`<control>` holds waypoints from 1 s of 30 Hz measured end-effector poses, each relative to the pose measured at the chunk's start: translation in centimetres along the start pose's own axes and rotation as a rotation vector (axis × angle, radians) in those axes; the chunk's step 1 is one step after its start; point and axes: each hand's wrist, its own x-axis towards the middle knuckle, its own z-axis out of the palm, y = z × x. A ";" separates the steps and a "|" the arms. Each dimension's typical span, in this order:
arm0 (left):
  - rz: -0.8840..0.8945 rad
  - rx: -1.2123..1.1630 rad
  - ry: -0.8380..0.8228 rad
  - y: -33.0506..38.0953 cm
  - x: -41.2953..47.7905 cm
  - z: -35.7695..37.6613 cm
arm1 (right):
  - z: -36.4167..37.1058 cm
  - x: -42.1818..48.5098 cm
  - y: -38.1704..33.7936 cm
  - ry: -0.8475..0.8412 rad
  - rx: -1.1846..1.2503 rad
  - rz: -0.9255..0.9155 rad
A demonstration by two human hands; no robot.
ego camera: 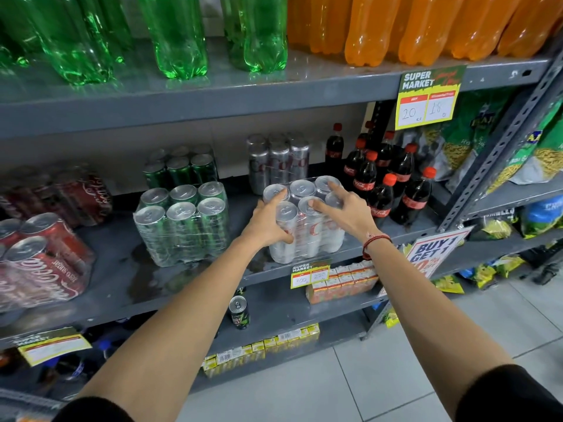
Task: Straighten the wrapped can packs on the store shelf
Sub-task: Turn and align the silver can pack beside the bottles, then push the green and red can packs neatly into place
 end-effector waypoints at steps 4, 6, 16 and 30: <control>-0.010 -0.001 -0.004 0.1 -0.1 0.0 | 0.0 0.0 0.0 0.001 0.011 0.002; -0.017 -0.008 -0.011 0.3 -0.2 0.0 | 0.0 0.0 0.0 0.005 0.018 0.006; 0.190 0.086 0.136 -2.1 -2.6 -6.4 | 1.1 -1.5 -5.7 0.343 0.074 -0.169; -0.335 0.075 0.100 -13.7 -6.0 -16.9 | 15.0 0.5 -16.1 -0.474 -0.044 -0.244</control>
